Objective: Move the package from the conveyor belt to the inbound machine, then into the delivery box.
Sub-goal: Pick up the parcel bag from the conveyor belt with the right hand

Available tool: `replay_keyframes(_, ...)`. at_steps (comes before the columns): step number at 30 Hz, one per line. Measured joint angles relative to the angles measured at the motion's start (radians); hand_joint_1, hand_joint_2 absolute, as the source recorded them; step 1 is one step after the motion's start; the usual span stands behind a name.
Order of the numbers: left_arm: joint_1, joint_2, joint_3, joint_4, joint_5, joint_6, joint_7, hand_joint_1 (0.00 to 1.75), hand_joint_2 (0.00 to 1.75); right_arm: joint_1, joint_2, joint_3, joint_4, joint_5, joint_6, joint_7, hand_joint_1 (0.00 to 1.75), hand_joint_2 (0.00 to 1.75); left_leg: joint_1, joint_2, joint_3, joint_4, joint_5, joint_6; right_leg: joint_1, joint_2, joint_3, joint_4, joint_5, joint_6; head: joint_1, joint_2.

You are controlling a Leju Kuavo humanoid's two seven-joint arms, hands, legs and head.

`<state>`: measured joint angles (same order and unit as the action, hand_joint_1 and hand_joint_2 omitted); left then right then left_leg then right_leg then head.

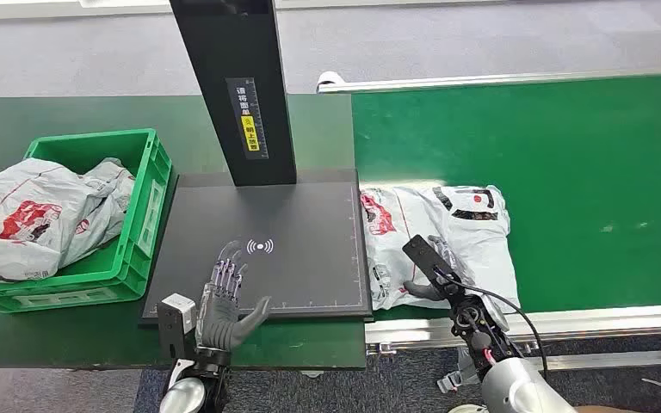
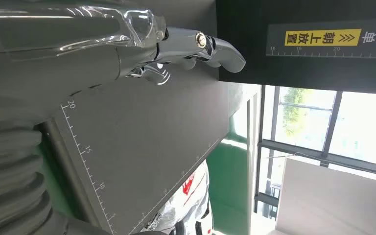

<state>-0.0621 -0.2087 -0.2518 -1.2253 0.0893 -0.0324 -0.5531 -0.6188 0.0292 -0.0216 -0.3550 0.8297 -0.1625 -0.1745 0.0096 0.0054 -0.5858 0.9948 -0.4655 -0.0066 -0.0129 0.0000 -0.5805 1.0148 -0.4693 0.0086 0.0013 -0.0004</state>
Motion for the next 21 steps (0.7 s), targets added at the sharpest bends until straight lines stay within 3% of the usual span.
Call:
replay_keyframes(1,0.0,0.0,-0.001,0.0,0.001,0.001,0.0,0.0,1.75,-0.002,0.0,0.0,0.002,0.001,0.003,0.003,1.09,1.75,0.0,0.0,0.0,0.0,0.0,0.0,0.0,0.0,0.0,0.0,0.0,0.0,0.0,0.0)
replay_keyframes(2,-0.001,0.0,-0.002,0.0,0.002,0.001,0.0,0.0,1.75,-0.003,0.0,0.0,0.005,0.002,0.006,0.005,1.26,1.75,0.0,0.0,0.0,0.0,0.0,0.0,0.0,0.0,0.0,0.0,0.0,0.0,0.0,0.0)
replay_keyframes(3,-0.002,0.001,-0.003,0.001,0.004,0.002,0.0,0.0,1.75,-0.007,0.0,0.0,0.01,0.004,0.013,0.009,1.69,1.75,0.0,0.0,0.001,0.0,0.0,0.0,0.0,0.0,0.001,0.0,0.0,0.0,0.0,0.0)
replay_keyframes(4,-0.003,0.002,-0.004,0.001,0.004,0.003,-0.001,0.0,1.75,-0.009,0.0,0.0,0.014,0.006,0.017,0.012,1.75,1.75,0.0,0.0,0.001,0.0,0.0,0.0,0.0,0.0,0.001,0.0,0.0,0.0,0.0,0.0)
replay_keyframes(18,-0.009,0.011,-0.011,0.008,0.02,0.025,-0.008,0.0,1.75,-0.023,-0.001,-0.02,0.032,-0.001,-0.014,-0.066,1.75,1.75,0.0,0.0,0.002,0.0,0.0,0.0,0.0,0.0,0.002,0.0,0.0,0.0,0.0,0.0)
replay_keyframes(21,-0.008,0.012,-0.01,0.006,0.021,0.032,-0.008,0.0,1.75,-0.015,0.001,-0.04,0.031,-0.047,-0.027,-0.123,1.75,1.75,0.0,0.0,0.002,0.0,0.0,0.0,0.0,0.0,0.002,0.0,0.0,0.0,0.0,0.0)
